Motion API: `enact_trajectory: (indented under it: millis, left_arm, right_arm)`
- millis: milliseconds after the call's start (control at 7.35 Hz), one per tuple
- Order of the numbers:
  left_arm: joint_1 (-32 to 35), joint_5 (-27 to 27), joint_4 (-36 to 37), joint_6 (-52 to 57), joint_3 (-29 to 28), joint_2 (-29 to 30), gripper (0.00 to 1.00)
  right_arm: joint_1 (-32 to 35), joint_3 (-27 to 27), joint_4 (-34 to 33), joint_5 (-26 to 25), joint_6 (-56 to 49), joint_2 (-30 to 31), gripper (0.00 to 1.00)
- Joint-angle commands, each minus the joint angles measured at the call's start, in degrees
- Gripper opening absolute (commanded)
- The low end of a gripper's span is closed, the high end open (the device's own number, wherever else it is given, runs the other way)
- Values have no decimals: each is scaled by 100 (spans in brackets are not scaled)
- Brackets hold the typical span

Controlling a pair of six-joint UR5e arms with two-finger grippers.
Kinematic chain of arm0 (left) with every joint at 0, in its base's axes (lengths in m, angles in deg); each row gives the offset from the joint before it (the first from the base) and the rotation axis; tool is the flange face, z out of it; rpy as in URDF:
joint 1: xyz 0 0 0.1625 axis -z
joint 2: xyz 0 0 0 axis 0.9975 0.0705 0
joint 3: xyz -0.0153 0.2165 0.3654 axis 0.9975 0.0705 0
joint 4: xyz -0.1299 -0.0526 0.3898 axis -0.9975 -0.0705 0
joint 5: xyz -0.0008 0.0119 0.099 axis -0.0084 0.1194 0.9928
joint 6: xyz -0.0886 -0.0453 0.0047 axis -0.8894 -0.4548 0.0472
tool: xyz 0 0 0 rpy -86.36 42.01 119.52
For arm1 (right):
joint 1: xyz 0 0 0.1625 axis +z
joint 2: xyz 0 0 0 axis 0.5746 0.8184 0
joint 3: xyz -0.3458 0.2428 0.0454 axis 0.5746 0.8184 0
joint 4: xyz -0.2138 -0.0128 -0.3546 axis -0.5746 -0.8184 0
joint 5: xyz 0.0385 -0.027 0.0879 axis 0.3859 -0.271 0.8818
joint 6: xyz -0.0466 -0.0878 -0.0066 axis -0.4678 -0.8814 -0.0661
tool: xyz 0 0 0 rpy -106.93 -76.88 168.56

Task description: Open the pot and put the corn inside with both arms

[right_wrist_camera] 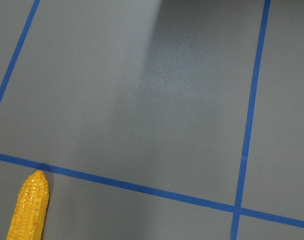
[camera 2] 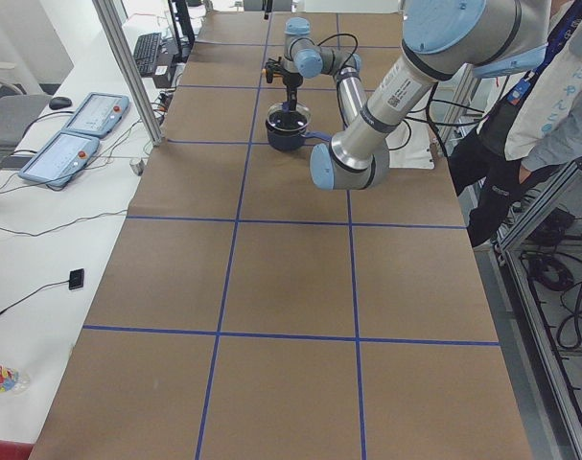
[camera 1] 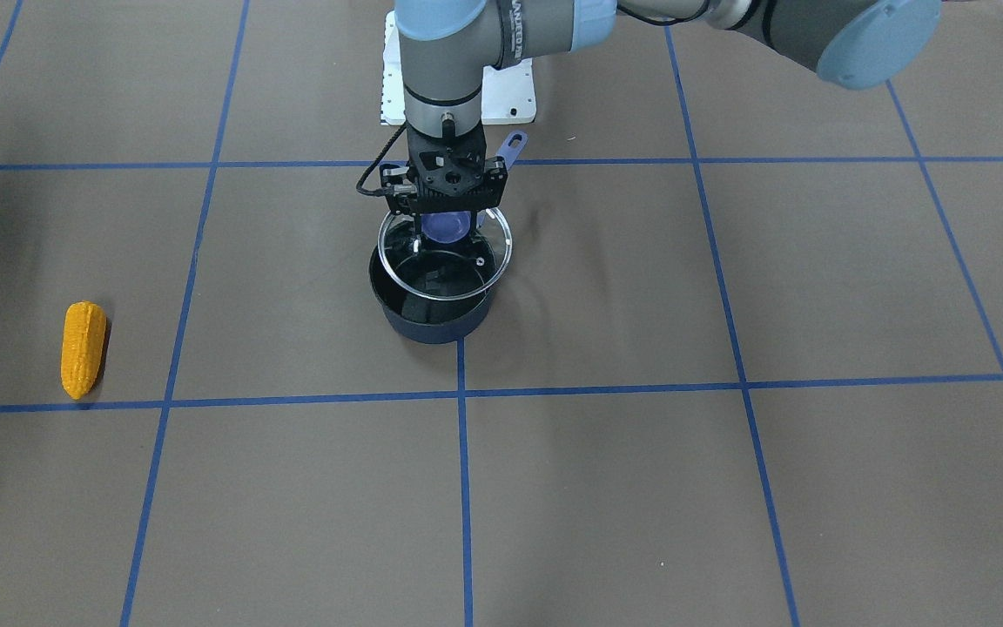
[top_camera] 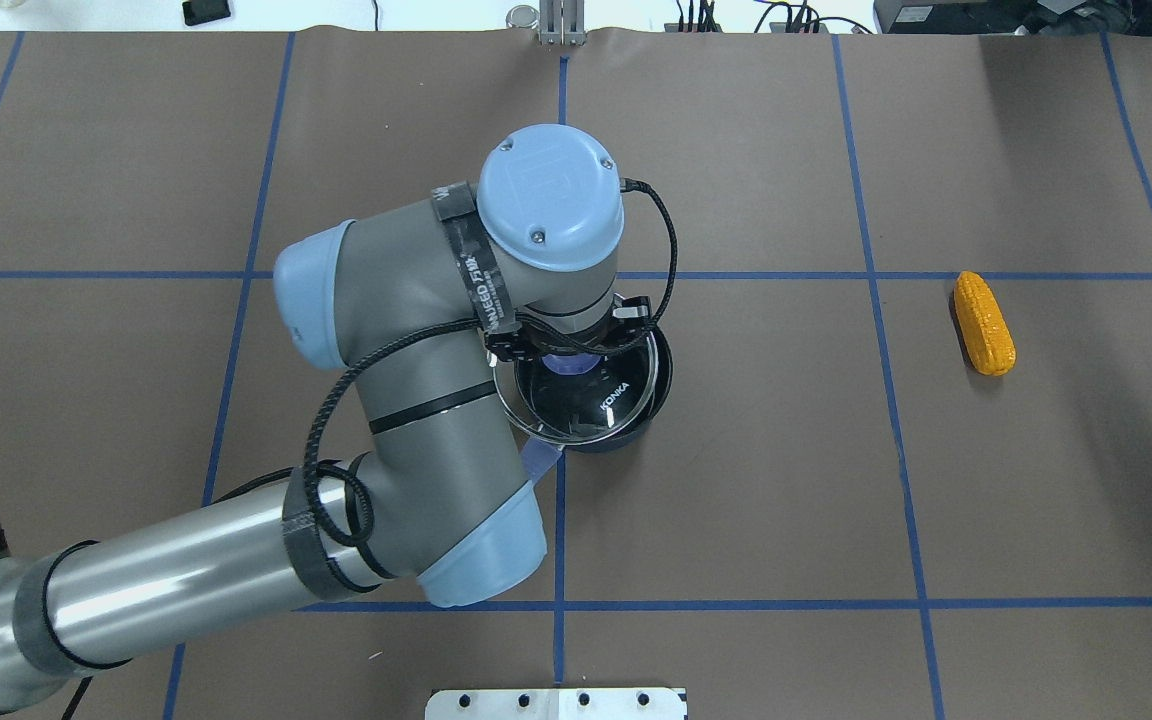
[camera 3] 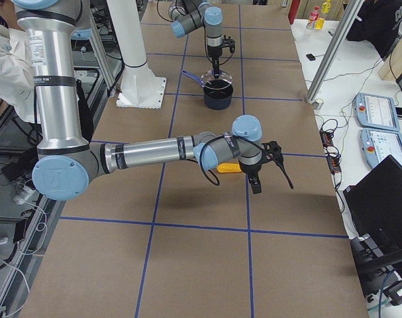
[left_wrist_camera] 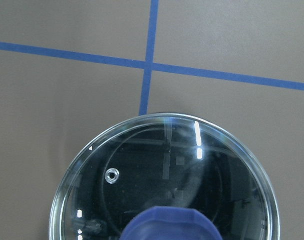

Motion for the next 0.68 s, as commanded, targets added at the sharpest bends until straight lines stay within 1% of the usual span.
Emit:
enact_trajectory:
  millis: [0,136,272,408,544]
  left_arm:
    - [222,-9,327,993,1535,-1269,0]
    - [432,-35,309,1529,1933,-1772,0]
    - [565,-62,283,1970,2381,-2430,0]
    - [670,-71,266,2314,2716,-2967,0]
    - [750,-71,100,2622,2989,-3555,0]
  right_arm:
    - [0,0,0,0,0,0,100]
    - [-26,0,0,0,0,0,100]
    - [-35,0,0,0,9,0,100]
    - [-35,0,0,0,0,0,100]
    - [-44,0,0,-9,0,9,100]
